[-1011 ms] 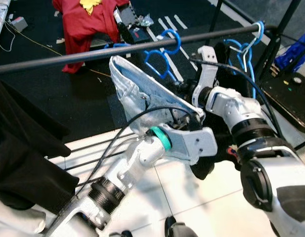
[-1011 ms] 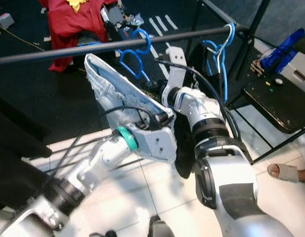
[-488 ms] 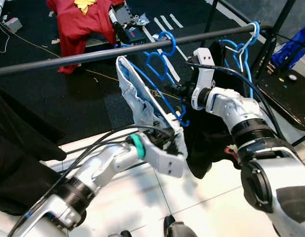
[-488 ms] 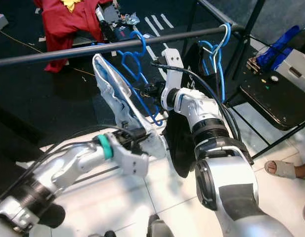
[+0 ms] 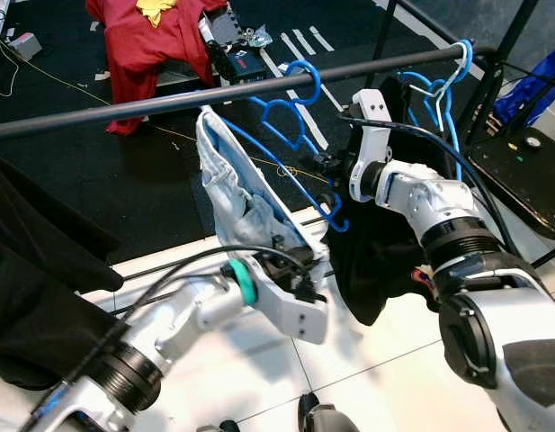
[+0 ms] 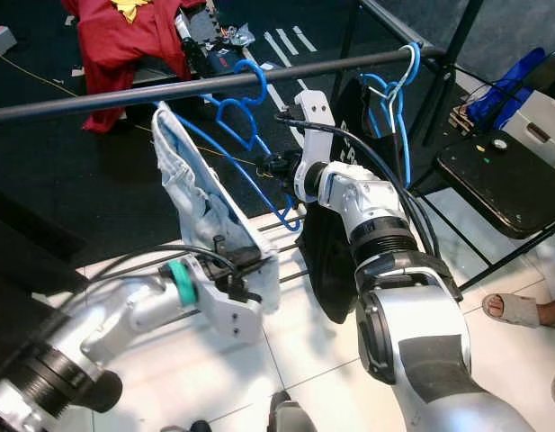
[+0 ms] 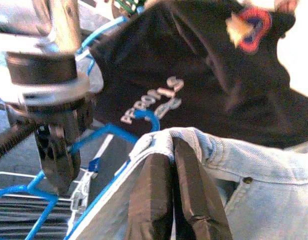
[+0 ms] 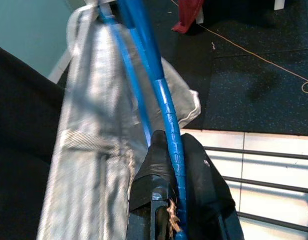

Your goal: Hang hanger

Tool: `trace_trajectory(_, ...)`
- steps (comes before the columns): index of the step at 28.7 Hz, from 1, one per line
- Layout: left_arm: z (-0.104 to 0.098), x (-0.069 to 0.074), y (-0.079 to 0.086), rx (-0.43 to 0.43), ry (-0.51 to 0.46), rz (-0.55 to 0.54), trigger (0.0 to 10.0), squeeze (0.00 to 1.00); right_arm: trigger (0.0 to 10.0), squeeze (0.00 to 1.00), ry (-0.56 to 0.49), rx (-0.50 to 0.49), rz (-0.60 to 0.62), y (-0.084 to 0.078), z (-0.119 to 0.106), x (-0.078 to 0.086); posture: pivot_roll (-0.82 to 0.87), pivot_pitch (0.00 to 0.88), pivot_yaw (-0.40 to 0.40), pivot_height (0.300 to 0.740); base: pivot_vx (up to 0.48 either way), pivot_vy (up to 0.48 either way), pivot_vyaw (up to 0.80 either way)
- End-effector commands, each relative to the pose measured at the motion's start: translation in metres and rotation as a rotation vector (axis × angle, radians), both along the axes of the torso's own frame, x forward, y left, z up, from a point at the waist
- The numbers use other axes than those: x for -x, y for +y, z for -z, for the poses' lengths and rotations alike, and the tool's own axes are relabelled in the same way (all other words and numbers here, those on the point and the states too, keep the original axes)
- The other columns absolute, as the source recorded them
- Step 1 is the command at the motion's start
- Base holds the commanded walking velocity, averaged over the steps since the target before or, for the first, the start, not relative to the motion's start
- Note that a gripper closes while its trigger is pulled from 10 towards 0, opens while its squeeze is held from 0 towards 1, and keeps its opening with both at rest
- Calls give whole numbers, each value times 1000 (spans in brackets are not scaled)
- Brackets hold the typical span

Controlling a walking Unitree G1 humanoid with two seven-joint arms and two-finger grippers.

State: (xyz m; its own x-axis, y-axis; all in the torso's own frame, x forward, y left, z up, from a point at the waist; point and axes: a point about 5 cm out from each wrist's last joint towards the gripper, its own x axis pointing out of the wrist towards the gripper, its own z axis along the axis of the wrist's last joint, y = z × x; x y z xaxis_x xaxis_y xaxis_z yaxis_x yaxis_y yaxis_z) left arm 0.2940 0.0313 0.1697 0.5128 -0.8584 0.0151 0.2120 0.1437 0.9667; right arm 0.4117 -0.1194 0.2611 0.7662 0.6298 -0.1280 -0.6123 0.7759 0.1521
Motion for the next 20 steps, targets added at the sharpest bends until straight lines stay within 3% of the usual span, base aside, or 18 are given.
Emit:
trace_trajectory(1, 7, 23, -24, -9, 14, 140, 10000, 0, 10000, 0, -2, -15, 12, 6, 1, -1, -185, 195, 48, 740, 0, 0, 0)
trace_trajectory(4, 3, 28, -38, 27, 22, 170, 10000, 0, 10000, 0, -7, -16, 18, 5, -1, -1, -183, 195, 51, 740, 0, 0, 0)
trace_trajectory(13, -1, 30, -58, 50, 17, 204, 10000, 0, 10000, 0, -15, -24, 26, 7, -4, -2, -187, 195, 57, 740, 0, 0, 0)
trace_trajectory(15, 7, 27, -68, -11, -14, 198, 10000, 0, 10000, 0, -17, -27, 27, 7, -5, -2, -191, 195, 58, 740, 0, 0, 0)
trace_trajectory(20, 14, 21, -72, -71, -47, 173, 10000, 0, 10000, 0, -15, -26, 29, 6, -4, -2, -191, 196, 57, 740, 0, 0, 0)
